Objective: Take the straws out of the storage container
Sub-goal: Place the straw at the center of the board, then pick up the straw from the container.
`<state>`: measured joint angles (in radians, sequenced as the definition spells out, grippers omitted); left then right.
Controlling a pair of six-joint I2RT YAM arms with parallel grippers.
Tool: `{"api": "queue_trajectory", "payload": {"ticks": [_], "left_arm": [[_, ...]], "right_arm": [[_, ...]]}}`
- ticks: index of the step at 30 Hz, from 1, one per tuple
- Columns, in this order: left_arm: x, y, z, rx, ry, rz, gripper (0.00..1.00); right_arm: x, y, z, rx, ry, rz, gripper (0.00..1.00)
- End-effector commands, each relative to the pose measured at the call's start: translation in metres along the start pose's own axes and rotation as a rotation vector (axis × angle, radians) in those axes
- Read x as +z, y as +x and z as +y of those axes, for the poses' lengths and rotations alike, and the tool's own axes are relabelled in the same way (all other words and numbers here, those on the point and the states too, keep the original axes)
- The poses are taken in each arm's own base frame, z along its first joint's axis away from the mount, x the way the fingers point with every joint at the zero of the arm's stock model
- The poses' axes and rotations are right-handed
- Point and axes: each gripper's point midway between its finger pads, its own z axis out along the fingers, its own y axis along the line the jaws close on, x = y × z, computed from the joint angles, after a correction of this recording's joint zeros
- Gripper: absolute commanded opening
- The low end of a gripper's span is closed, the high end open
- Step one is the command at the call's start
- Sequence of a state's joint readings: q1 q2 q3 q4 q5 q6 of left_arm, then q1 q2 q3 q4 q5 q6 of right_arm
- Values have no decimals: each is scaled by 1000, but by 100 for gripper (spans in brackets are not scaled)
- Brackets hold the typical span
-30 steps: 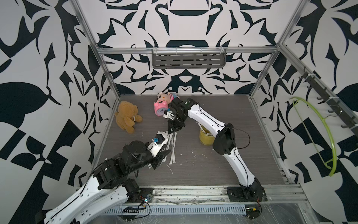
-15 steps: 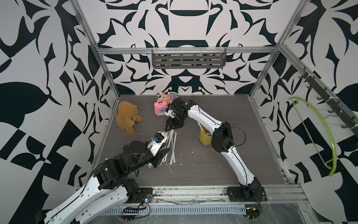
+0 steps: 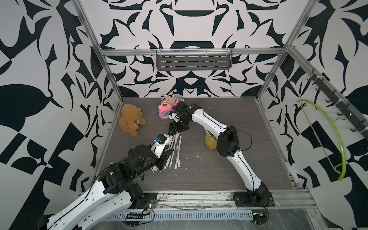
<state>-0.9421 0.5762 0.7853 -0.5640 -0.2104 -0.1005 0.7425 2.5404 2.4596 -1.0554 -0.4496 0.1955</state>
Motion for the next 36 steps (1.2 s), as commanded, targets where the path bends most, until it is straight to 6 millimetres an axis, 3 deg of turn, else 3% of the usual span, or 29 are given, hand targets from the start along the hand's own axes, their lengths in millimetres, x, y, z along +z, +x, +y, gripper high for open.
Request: {"api": "queue_trajectory", "payload": {"ticks": [1,8,19,23,28,31,36], "left_arm": [[-3,-6,2,-11,-13,-29,34],[-8,-8,3,-15,-13,-40,32],[1,-6,1,-23,-4,-36,31],[5,-7,0,-1,-5,-28,30],[13,-20,-9,53,36,-57,26],[24,-29,-19,106,77,-69,25],[53,-49,-44,205,185,-105,25]], "right_arm": [[-22,4,19,-140,120,-26,82],[-48,-9,15,-194,282,-138,80],[-87,-31,46,-188,248,-283,79],[-124,-37,61,-196,244,-362,76],[-187,-36,70,-192,257,-464,68],[-222,-26,67,-186,281,-510,62],[-261,0,53,-155,278,-533,51]]}}
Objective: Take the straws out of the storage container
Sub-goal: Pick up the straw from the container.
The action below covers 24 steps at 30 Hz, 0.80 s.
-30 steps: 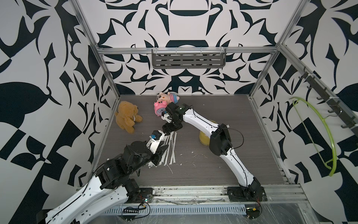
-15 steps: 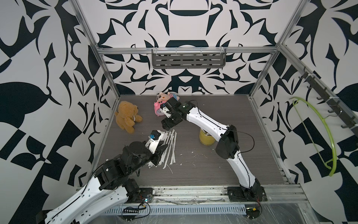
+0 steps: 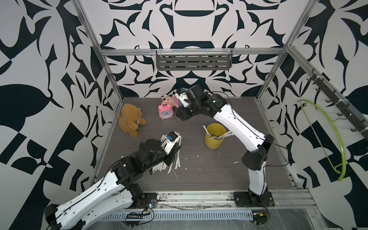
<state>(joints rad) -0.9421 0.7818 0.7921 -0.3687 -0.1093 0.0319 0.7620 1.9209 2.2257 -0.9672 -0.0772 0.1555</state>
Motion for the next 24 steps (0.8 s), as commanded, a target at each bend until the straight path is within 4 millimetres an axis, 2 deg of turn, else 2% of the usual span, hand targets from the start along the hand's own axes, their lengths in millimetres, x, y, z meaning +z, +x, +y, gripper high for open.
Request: {"api": "queue_trajectory", "payload": {"ticks": [1,5,7,11,13,18,21,24], "left_arm": [[15,-42,-16,90,88,-118,25],[50,-60,-18,88,99,-126,26],[69,-70,-25,73,143,-131,27],[95,-97,-47,88,275,-166,28],[118,-102,-54,144,316,-143,27],[161,-108,-69,229,451,-82,26],[181,-105,-78,267,521,-57,25],[197,-101,-81,301,549,-32,25]], "right_arm": [[-28,5,-19,42,12,-21,50],[-60,18,-34,77,9,-73,47],[-77,25,-40,84,16,-114,45],[-107,42,-63,149,53,-170,39],[-122,50,-78,189,75,-200,36],[-143,74,-119,291,145,-229,34],[-152,83,-131,314,170,-240,34],[-160,86,-135,308,188,-257,34]]}}
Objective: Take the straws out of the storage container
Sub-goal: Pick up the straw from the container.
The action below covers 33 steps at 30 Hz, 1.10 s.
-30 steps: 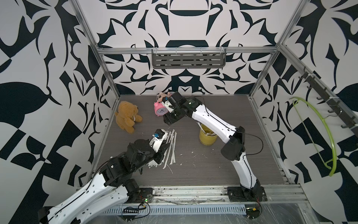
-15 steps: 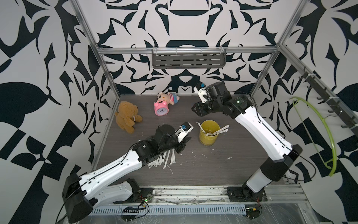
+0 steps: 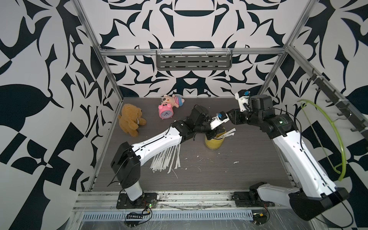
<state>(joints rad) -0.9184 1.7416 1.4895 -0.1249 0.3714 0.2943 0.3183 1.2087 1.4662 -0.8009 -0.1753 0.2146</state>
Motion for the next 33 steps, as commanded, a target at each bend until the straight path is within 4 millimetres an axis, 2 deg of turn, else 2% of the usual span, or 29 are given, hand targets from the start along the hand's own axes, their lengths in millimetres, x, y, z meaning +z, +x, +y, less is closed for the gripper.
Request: {"api": "queue_trajectory", "payload": {"ticks": [1,8,14,21,28,33], "left_arm": [[12,9,-8,55,95,39,25],[35,21,8,71,124,96,24],[42,29,-2,102,238,110,26],[52,37,-1,88,302,117,26],[60,43,-4,78,329,108,25],[62,42,-2,83,324,100,24]], "right_arm": [[-11,-10,5,-15,-32,-64,34],[-13,-9,10,-28,-68,-85,34],[-9,-7,11,-31,-80,-73,35],[-4,-6,8,-28,-70,-65,39],[-1,-1,-16,19,42,-38,46],[-10,23,-37,82,120,26,50]]}}
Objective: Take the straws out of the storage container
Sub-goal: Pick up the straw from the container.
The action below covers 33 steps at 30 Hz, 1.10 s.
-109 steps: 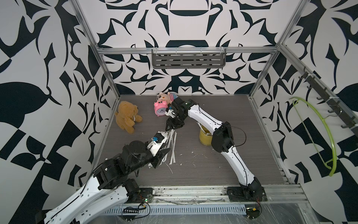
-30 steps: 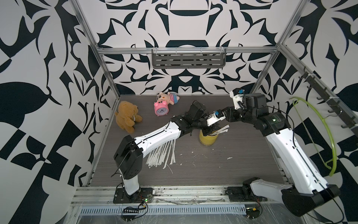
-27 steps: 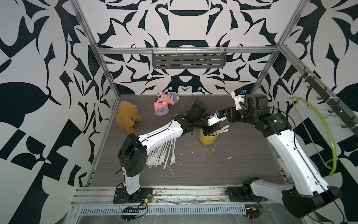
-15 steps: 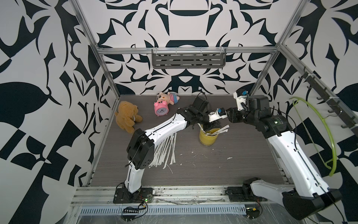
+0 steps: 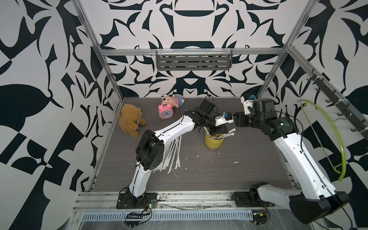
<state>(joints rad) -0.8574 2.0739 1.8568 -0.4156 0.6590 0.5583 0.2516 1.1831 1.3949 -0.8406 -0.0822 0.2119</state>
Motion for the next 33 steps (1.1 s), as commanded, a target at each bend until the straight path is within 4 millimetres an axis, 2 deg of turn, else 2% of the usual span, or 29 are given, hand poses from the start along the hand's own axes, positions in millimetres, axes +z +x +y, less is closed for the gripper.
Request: {"api": "queue_trajectory", "payload": {"ticks": [1,7,11,18,26,33], "left_arm": [[14,8,-7,-7,31,19,24],[16,5,-5,7,34,6,22],[14,0,-9,23,45,-20,19],[3,-12,-8,50,2,-66,18],[-3,-4,3,39,-18,-50,16],[-16,-18,-1,62,-26,-96,15]], "right_arm": [[-15,6,3,41,-32,-8,50],[-32,30,-4,73,-41,45,49],[-31,39,-15,80,-3,84,49],[-24,33,-28,80,35,86,49],[-33,30,-16,70,-32,25,47],[-24,36,-12,69,-67,57,46]]}}
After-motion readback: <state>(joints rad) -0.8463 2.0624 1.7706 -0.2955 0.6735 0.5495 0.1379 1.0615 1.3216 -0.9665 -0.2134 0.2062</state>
